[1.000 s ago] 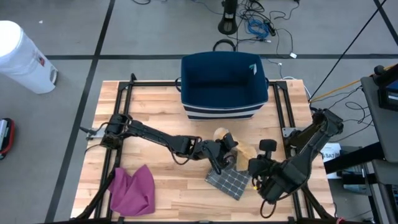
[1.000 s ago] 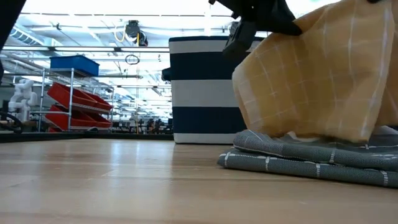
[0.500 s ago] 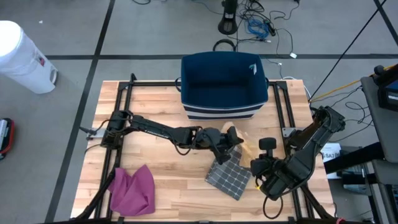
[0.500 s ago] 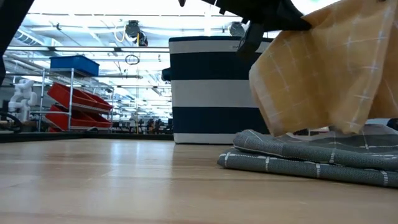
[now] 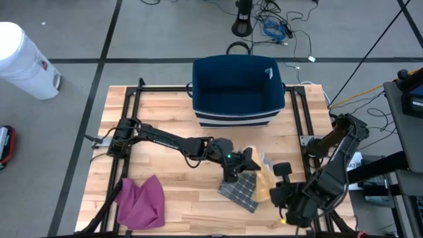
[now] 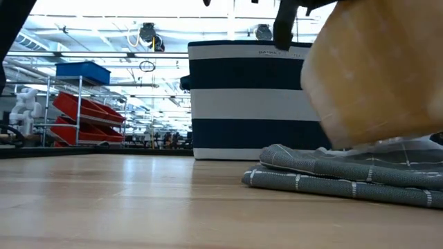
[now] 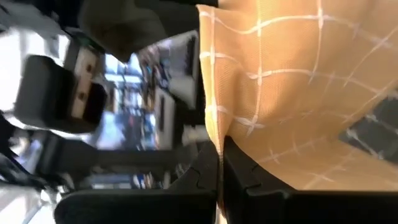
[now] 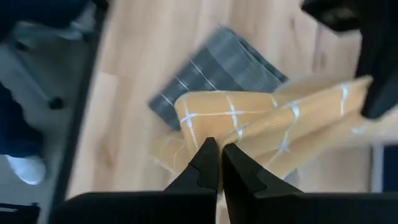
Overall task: Fold towel
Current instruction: Stack the orange patterned towel on the gray patterned towel
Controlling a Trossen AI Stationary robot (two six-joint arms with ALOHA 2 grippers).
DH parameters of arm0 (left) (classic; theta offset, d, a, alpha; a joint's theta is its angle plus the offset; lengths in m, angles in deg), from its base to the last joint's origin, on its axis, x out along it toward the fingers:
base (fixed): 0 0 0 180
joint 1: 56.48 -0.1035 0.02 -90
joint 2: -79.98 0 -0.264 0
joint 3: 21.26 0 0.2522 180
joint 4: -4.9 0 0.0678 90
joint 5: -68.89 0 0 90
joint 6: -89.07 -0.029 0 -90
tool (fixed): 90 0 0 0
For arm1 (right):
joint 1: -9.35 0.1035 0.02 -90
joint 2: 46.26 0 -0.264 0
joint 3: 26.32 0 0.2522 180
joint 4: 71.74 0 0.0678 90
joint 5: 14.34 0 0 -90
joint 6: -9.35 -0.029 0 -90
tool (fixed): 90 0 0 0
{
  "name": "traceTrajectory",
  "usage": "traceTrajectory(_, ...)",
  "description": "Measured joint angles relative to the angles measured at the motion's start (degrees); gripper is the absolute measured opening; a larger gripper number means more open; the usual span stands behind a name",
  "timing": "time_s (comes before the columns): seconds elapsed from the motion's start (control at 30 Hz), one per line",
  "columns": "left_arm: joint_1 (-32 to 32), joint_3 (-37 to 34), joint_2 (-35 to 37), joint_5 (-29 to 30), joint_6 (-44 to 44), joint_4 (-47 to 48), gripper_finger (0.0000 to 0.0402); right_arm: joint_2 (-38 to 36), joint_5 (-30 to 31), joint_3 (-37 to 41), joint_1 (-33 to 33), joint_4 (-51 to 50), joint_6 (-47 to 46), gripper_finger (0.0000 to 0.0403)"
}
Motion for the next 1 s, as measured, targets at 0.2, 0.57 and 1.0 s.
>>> traceTrajectory(0.2, 0.00, 0.00, 0.00, -6.27, -0.69, -4.17, 0.0002, -0.03, 0.19, -1.13, 1.19, 3.68, 2.34, 0.0000)
traceTrajectory(0.57, -0.11, 0.07, -1.00, -16.77, 5.73, -6.28, 0.0003, -0.01, -0.80, -1.13, 0.21, 15.54, 10.70, 0.0000)
traceTrajectory(1.0, -0.52, 0.02, -4.33, -13.31, 6.40, -6.21, 0.0035, 0.31, -5.14, -1.12, -2.59, 17.93, 9.35, 0.0000)
